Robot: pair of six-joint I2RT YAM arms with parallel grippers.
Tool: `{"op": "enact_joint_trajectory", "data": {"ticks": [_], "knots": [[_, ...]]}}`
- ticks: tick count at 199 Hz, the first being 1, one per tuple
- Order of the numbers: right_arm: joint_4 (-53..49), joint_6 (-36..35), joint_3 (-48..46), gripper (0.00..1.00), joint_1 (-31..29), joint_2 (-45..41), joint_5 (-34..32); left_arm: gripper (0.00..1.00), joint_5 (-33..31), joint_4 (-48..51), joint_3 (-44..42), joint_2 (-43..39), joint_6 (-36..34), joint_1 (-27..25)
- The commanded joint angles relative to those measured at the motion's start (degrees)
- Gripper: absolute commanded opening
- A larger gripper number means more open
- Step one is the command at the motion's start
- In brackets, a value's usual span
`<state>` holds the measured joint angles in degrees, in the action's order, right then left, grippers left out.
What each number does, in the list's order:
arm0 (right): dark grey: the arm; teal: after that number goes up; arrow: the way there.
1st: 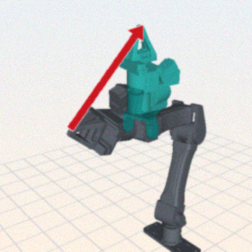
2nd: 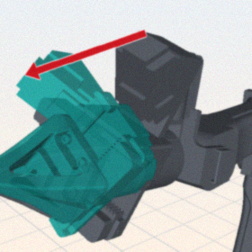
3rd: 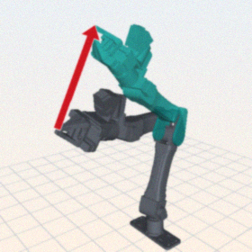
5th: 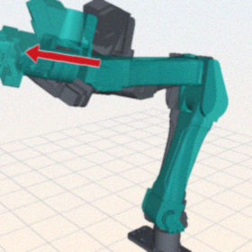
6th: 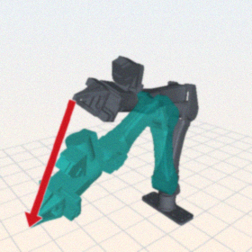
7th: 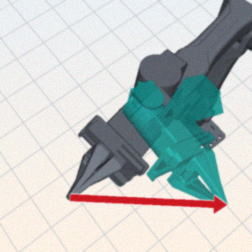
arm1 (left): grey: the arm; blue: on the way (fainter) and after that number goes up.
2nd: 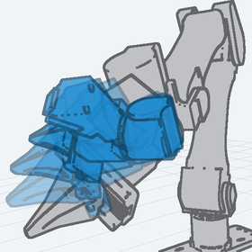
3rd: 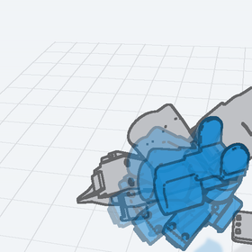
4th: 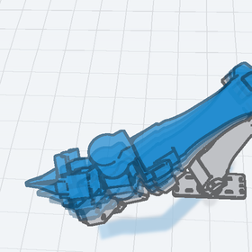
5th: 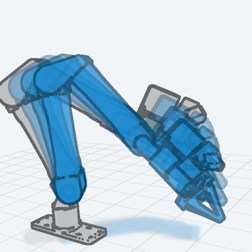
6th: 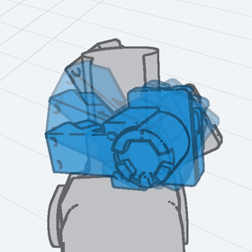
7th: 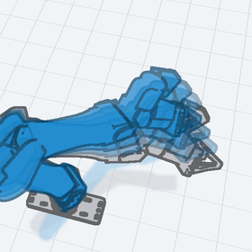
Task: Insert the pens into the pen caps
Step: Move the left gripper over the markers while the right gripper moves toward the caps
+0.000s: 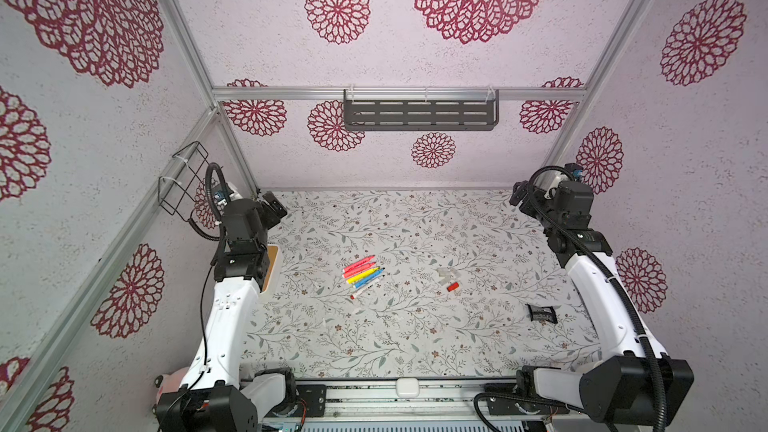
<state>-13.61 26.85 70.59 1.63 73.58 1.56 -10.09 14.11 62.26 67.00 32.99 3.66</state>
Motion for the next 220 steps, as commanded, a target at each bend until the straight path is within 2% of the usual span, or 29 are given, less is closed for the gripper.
{"op": "enact_joint_trajectory", "data": {"ticks": [1, 26, 42, 63, 81, 99, 115, 129, 157, 220], "knots": [[-3.83, 6.80, 0.35, 0.99, -0.30, 2.65, 13.40, 0.97, 5.75, 18.56, 2.92, 2.47, 4.74, -7.40], [-4.62, 4.05, 1.64, 0.99, -1.39, 5.43, 20.35, 0.96, 5.90, 22.56, 5.38, 3.68, 2.97, -15.64], [-7.39, 0.95, 4.29, 0.98, -2.71, 8.15, 20.59, 0.96, 5.44, 21.77, 3.94, 4.72, 0.92, -20.45], [-10.09, -3.82, 5.86, 0.96, -5.92, 10.41, 21.44, 0.90, 3.94, 19.55, 1.21, 7.79, 0.31, -26.10], [-13.11, -6.69, 6.33, 0.93, -9.49, 10.31, 23.39, 0.88, 2.99, 18.00, 0.13, 11.74, -0.46, -31.31], [-16.89, -9.60, 5.86, 0.93, -14.01, 8.54, 21.34, 0.86, 3.31, 15.96, -1.04, 15.24, -1.33, -35.10], [-19.26, -9.67, 4.51, 0.89, -15.74, 7.55, 22.72, 0.83, 4.25, 13.19, -3.38, 17.64, -0.38, -35.65], [-19.30, -9.11, 2.01, 0.87, -17.46, 5.41, 23.55, 0.79, 5.17, 14.65, -3.12, 18.44, 1.32, -35.94], [-18.38, -6.73, -3.34, 0.87, -21.10, 0.42, 20.36, 0.79, 7.60, 14.79, -5.28, 16.63, 1.16, -36.98], [-17.43, -3.00, -10.34, 0.82, -28.51, -4.88, 13.10, 0.73, 6.60, 16.84, -7.16, 19.11, -0.27, -37.46]]}}
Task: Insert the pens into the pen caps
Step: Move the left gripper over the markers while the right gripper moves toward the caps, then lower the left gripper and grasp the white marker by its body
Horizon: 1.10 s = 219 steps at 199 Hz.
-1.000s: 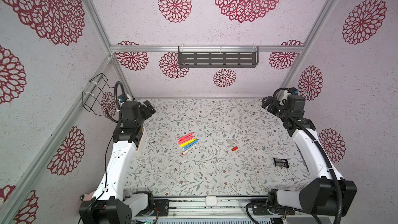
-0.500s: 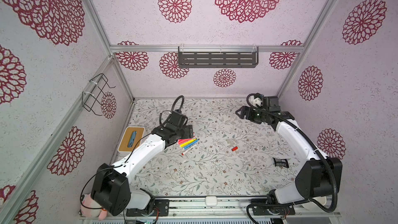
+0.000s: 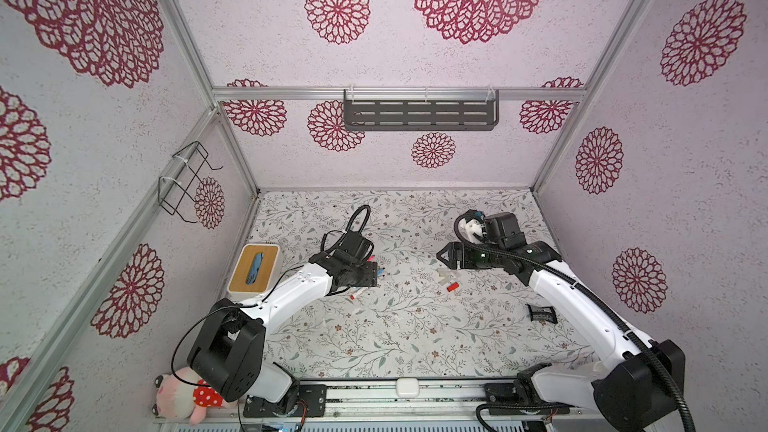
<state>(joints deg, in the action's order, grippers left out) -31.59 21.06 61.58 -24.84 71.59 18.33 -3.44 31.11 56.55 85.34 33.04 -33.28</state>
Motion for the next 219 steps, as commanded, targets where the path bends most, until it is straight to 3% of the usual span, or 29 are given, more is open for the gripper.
{"op": "enact_joint_trajectory", "data": {"ticks": [1, 42, 66, 98, 166, 219], "knots": [[0.61, 2.86, -1.49, 0.82, -2.14, -2.97, -3.70, 0.73, -0.01, -0.22, -1.50, 0.83, -0.42, -0.54], [1.39, 4.95, -4.16, 0.85, -3.85, -4.51, -7.90, 0.65, 0.26, -0.52, -1.36, 4.28, -1.55, -0.56], [3.00, 5.89, -6.71, 0.84, -3.85, -5.46, -7.42, 0.63, -0.13, -0.46, -1.04, 6.94, -2.14, -0.57], [5.02, 6.89, -9.47, 0.75, -4.18, -6.01, -5.28, 0.61, -0.38, -0.74, -0.49, 9.36, -2.43, -0.56], [8.95, 9.97, -15.02, 0.72, -5.22, -11.77, -4.73, 0.55, -1.50, -1.59, 0.23, 12.55, -3.07, -0.59], [9.79, 10.14, -14.23, 0.72, -5.23, -12.86, -4.88, 0.54, -2.22, 0.00, 2.05, 14.08, -3.66, -1.30]]}}
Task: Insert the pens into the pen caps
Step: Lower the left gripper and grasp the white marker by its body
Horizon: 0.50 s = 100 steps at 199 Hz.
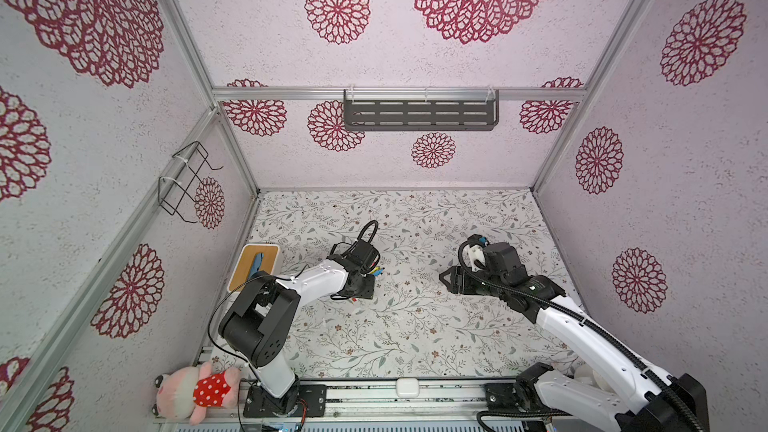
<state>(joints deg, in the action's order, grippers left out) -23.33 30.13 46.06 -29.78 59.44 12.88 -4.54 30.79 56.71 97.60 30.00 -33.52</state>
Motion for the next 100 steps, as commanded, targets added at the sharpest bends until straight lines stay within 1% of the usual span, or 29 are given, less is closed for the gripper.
{"op": "enact_joint_trajectory", "data": {"ticks": [1, 33, 81, 100], "knots": [[1.53, 1.07, 1.25, 0.72, -0.29, -0.72, 0.56, 0.54, -1.20, 0.42, 1.95, 1.90, -0.68, -1.17], [1.90, 0.74, 1.55, 0.72, -0.31, -0.44, 0.30, 0.52, -3.30, 3.21, 4.29, 4.15, -1.98, -3.51], [2.29, 0.14, 2.11, 0.71, -0.31, -0.91, -0.32, 0.40, -5.53, 8.88, 9.59, 9.08, -4.14, -6.17], [3.21, 0.03, 1.26, 0.71, -0.31, -1.75, -0.57, 0.35, -5.16, 9.65, 10.41, 10.04, -4.57, -7.15]]}}
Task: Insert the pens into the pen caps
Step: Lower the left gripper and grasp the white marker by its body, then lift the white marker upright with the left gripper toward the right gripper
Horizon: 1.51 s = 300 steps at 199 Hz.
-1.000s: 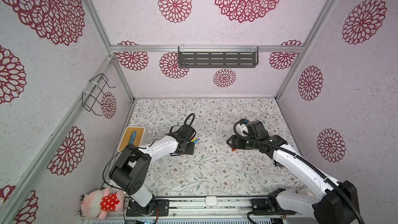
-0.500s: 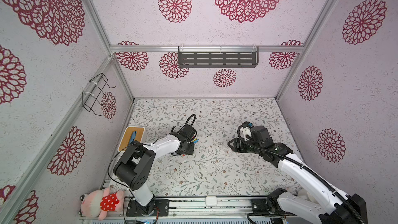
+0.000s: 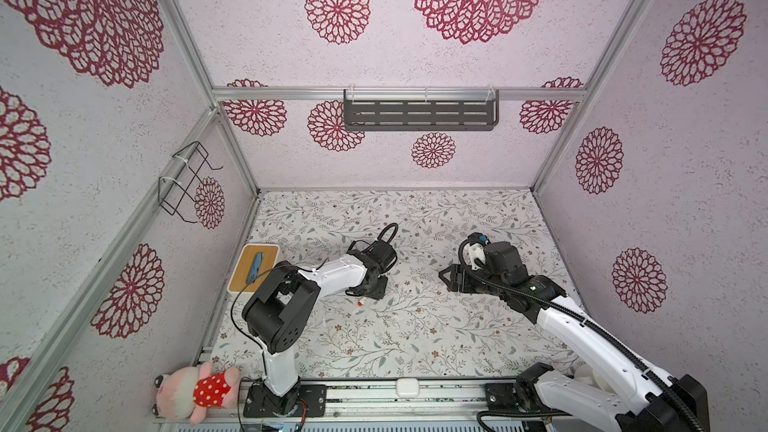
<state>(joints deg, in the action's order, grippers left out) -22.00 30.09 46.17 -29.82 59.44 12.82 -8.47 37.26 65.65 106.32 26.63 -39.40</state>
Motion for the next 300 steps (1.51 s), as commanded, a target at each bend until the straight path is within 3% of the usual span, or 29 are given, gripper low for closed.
{"op": "enact_joint_trajectory", "data": {"ticks": [1, 58, 123, 153, 191, 218, 300], "knots": [[1.96, 0.11, 1.09, 0.71, -0.25, -1.77, -0.51, 0.35, -1.17, 3.22, 1.53, 1.37, -1.17, -1.33], [3.26, -0.14, 0.30, 0.71, -0.29, -1.70, -0.85, 0.27, 2.61, 2.50, 0.34, 2.38, -1.18, -2.59], [6.14, 1.78, -1.50, 0.71, -0.29, -1.17, -0.87, 0.32, 5.78, -1.66, -5.81, -2.44, 0.18, -2.60], [6.43, 3.36, -2.72, 0.71, -0.31, -2.42, -1.74, 0.09, 7.63, -5.19, -8.06, -2.58, -0.06, -2.61], [7.61, 5.20, -4.96, 0.71, -0.24, -4.53, -2.18, 0.06, 10.44, -10.79, -10.99, -5.76, -0.15, -2.57], [7.45, 4.89, -4.86, 0.73, -0.24, -3.44, -1.39, 0.07, 12.92, -16.54, -14.06, -11.55, -0.08, -2.98], [21.36, 5.69, -5.57, 0.74, -0.30, 2.58, 11.55, 0.10, 15.54, -42.34, -31.67, -34.84, 7.06, -3.93]]}}
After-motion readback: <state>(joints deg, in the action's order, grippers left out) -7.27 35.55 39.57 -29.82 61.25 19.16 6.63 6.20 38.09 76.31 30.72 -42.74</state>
